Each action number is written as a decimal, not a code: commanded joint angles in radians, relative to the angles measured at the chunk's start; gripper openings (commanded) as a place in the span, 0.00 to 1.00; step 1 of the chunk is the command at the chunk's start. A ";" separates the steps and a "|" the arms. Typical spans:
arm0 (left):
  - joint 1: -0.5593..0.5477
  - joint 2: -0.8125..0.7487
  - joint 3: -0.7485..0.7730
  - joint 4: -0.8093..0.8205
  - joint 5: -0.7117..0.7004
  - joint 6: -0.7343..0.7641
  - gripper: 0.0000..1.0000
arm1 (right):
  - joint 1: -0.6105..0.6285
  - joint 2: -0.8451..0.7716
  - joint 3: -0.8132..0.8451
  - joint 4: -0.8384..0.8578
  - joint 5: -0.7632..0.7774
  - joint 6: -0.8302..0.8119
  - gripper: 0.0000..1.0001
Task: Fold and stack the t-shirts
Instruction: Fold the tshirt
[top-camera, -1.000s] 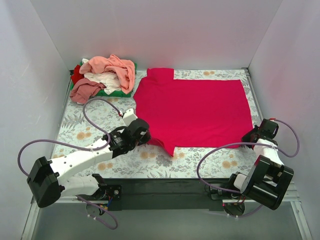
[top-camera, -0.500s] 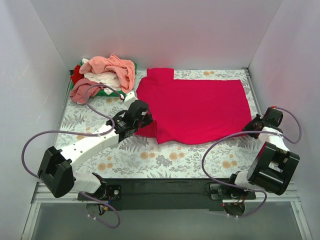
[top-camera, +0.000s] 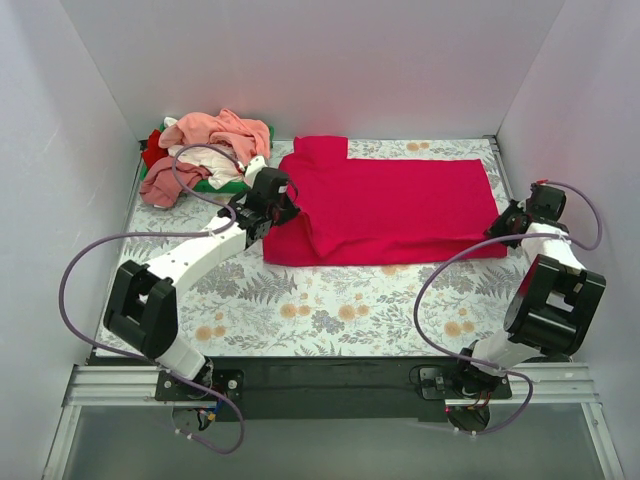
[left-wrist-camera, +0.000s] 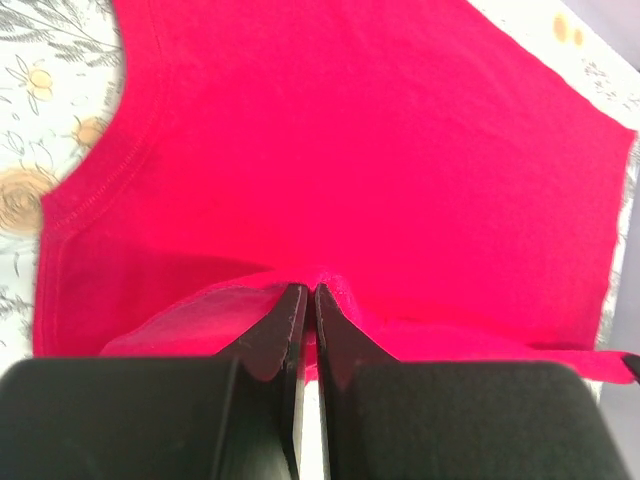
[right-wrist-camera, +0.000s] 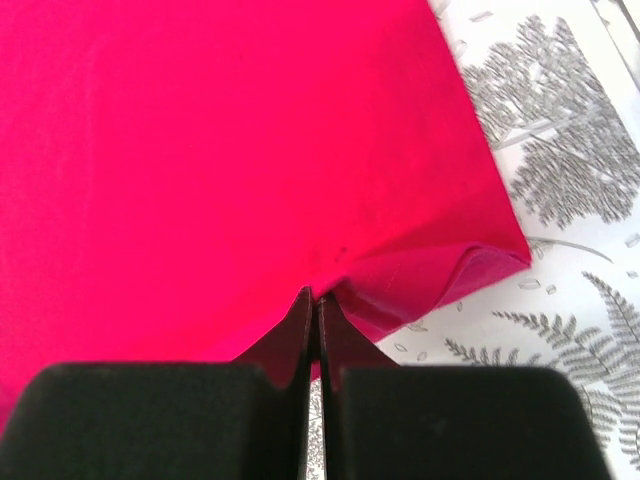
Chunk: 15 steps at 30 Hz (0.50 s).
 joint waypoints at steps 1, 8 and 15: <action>0.046 0.032 0.064 0.018 0.035 0.040 0.00 | 0.035 0.038 0.089 0.004 -0.021 -0.050 0.01; 0.134 0.148 0.154 0.039 0.102 0.076 0.00 | 0.057 0.115 0.169 0.005 0.014 -0.040 0.01; 0.157 0.276 0.266 0.036 0.136 0.116 0.00 | 0.064 0.182 0.229 0.007 0.042 -0.056 0.01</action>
